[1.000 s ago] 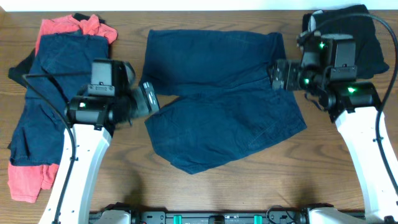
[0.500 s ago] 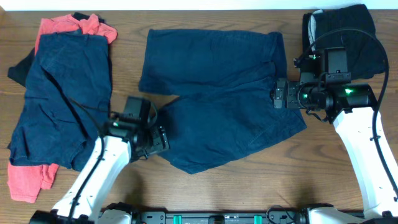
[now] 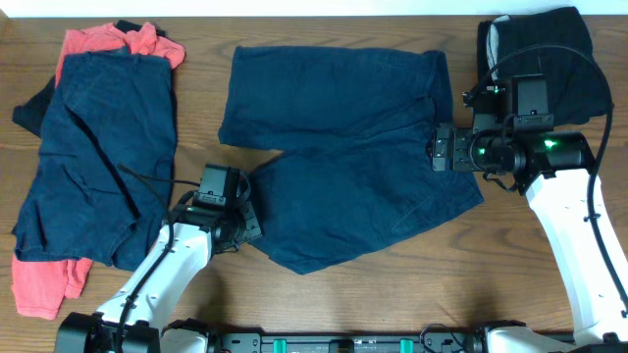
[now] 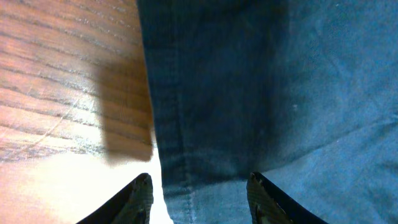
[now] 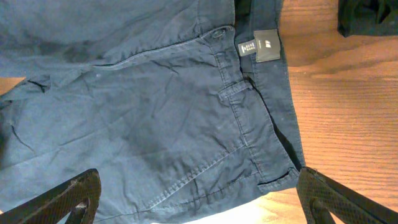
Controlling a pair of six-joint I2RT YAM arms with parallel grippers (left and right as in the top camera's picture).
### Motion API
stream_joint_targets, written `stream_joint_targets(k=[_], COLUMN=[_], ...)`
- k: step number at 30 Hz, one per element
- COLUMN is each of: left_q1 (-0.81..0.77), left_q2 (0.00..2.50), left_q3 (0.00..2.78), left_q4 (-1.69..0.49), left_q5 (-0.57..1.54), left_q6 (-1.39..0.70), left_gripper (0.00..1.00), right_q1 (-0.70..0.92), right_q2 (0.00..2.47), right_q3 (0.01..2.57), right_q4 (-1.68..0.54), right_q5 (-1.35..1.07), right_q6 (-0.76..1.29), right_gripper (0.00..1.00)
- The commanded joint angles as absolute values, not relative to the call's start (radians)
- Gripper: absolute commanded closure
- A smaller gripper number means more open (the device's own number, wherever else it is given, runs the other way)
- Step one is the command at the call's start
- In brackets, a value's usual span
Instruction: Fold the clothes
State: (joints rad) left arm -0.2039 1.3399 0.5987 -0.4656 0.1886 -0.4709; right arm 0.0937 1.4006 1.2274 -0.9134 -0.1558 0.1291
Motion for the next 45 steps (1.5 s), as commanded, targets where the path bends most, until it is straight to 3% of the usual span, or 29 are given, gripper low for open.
stream_joint_targets(k=[1, 7, 12, 14, 23, 26, 29, 45], left_q1=[-0.199, -0.18, -0.18, -0.18, -0.18, -0.18, -0.18, -0.179], left_q2=[1.346, 1.346, 1.347, 1.349, 1.409, 1.422, 1.426, 1.369], left_q3=[0.598, 0.593, 0.591, 0.589, 0.572, 0.572, 0.572, 0.672], left_q4=[-0.457, -0.454, -0.452, -0.442, -0.397, -0.392, -0.39, -0.125], left_q5=[0.191, 0.167, 0.165, 0.165, 0.164, 0.141, 0.118, -0.004], left_q6=[-0.465, -0.445, -0.443, -0.443, -0.438, -0.439, -0.449, -0.443], left_gripper=[0.48, 0.5, 0.71, 0.75, 0.75, 0.8, 0.94, 0.94], right_q1=[0.085, 0.085, 0.085, 0.085, 0.085, 0.085, 0.085, 0.085], right_q2=[1.409, 1.409, 1.409, 1.409, 1.409, 1.409, 1.409, 1.409], right_q3=[1.219, 1.219, 1.219, 1.219, 1.219, 1.219, 1.219, 1.219], right_q4=[-0.91, -0.908, -0.905, -0.902, -0.896, -0.894, -0.891, -0.894], right_q5=[-0.146, -0.146, -0.146, -0.146, -0.146, -0.146, -0.146, -0.146], right_q6=[0.117, 0.107, 0.103, 0.103, 0.103, 0.103, 0.103, 0.103], right_gripper=[0.02, 0.01, 0.02, 0.04, 0.03, 0.04, 0.04, 0.04])
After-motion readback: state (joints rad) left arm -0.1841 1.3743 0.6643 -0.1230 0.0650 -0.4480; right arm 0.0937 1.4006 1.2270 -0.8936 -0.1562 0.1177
